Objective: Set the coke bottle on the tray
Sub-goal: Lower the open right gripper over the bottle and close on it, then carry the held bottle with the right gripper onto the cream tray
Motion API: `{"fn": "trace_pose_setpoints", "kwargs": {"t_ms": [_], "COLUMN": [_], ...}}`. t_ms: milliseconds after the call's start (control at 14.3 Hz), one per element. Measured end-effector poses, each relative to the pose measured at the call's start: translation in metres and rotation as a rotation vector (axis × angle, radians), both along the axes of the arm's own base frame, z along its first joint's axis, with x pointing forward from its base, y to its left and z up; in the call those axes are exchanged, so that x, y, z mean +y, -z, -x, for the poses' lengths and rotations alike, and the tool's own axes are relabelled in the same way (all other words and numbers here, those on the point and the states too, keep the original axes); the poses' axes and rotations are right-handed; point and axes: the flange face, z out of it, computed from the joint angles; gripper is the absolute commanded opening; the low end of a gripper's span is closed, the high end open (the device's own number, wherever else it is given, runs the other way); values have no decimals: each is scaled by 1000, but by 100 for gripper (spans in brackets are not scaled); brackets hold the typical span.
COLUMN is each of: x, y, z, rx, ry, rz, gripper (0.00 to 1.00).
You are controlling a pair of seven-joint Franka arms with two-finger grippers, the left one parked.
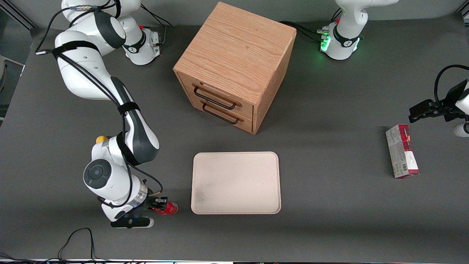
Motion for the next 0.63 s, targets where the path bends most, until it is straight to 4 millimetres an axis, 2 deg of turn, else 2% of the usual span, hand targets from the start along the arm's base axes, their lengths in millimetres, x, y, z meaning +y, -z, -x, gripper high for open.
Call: {"fn": "trace_pose_setpoints", "kwargs": {"t_ms": [70,280,420,490,630], "x": [-4,-21,-19,-7,29], "y": [-25,-129,-183,-198,-204], "z": [3,26,44,52,63], "rx": [12,32,8,-2,1], "ry": [10,36,94,133,186], "rz": [9,35,11,-22,-84], "gripper": [0,0,0,0,0]}}
